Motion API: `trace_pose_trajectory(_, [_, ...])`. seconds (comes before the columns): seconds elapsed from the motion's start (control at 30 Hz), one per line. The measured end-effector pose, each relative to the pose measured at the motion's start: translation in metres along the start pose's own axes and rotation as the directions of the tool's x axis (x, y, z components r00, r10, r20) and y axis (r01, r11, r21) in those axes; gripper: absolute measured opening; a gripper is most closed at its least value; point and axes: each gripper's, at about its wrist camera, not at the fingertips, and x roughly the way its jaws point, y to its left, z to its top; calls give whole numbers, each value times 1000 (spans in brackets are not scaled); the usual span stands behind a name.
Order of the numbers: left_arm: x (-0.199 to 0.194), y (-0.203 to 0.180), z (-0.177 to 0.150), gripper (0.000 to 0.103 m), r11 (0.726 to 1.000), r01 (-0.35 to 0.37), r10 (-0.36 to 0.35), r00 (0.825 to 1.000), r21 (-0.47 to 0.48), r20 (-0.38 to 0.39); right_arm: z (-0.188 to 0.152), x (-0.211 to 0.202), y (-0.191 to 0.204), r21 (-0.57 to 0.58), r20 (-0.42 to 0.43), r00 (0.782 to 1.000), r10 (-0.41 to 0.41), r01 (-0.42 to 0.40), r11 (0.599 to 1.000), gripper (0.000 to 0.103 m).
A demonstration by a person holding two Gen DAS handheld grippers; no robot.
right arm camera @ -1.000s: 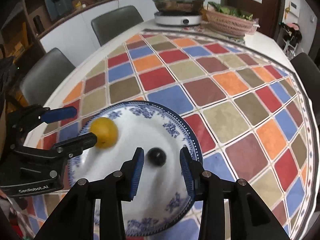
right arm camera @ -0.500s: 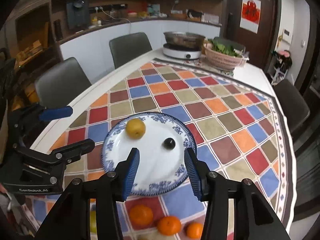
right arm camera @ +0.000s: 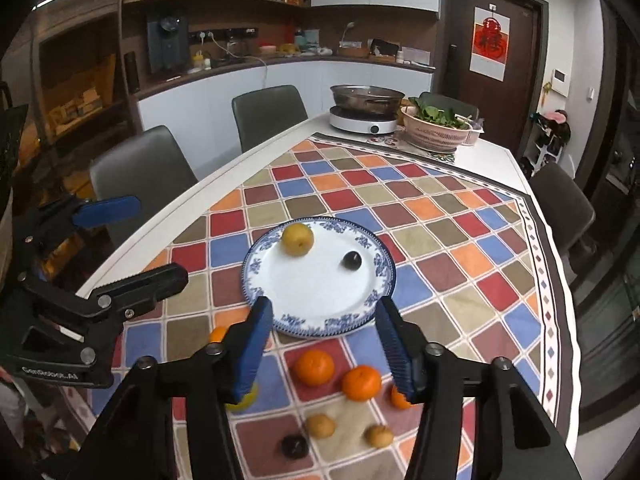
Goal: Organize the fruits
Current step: 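Move both open tools back toward the remaining fruits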
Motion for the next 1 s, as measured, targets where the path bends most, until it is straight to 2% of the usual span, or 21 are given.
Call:
trace_pose_trajectory(0.23, [-15, -8, -23, 89, 1000, 4, -4, 1000, 21, 1, -25, -18, 12, -1, -6, 1000, -16, 16, 1000, 55])
trace_pose_trajectory(0.5, [-30, -15, -43, 90, 998, -16, 14, 999, 56, 46, -49, -26, 24, -1, -6, 1000, -12, 12, 1000, 55])
trace_pose_trajectory(0.7, [-28, -21, -58, 91, 997, -27, 23, 999, 75, 48, -68, -17, 22, 37, -62, 998, 5, -3, 999, 55])
trace_pose_trajectory(1.0, [-13, -31, -79, 91, 993, -6, 4, 1000, 120, 11, -95, 2, 17, 63, -141, 990, 16, -7, 998, 55])
